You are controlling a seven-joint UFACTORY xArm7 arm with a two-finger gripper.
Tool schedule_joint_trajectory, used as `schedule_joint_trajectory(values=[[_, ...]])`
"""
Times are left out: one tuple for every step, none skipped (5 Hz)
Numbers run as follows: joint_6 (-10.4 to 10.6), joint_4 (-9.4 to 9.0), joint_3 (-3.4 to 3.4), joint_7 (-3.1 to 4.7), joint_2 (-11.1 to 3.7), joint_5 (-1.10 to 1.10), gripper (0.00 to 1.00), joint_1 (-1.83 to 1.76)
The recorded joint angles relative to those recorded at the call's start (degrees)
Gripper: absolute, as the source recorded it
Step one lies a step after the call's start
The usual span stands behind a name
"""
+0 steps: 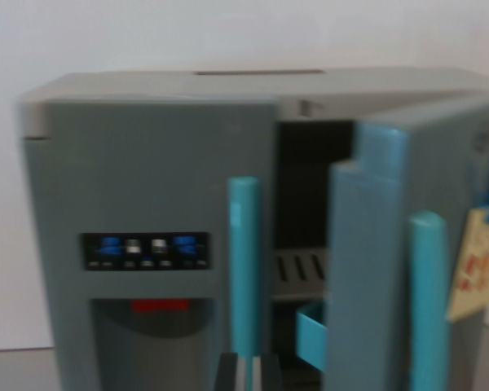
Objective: Close fridge door
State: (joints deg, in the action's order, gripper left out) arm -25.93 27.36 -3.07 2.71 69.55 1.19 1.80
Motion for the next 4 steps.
schedule_joint_trajectory(values=[[0.0,0.0,-2.96,0.0,-0.5,0.0,1.0,0.0],[0.0,0.0,-2.96,0.0,-0.5,0.0,1.0,0.0],[0.0,0.06,-5.97,0.0,-2.0,0.0,1.0,0.0],[0.0,0.06,-5.97,0.0,-2.0,0.0,1.0,0.0]])
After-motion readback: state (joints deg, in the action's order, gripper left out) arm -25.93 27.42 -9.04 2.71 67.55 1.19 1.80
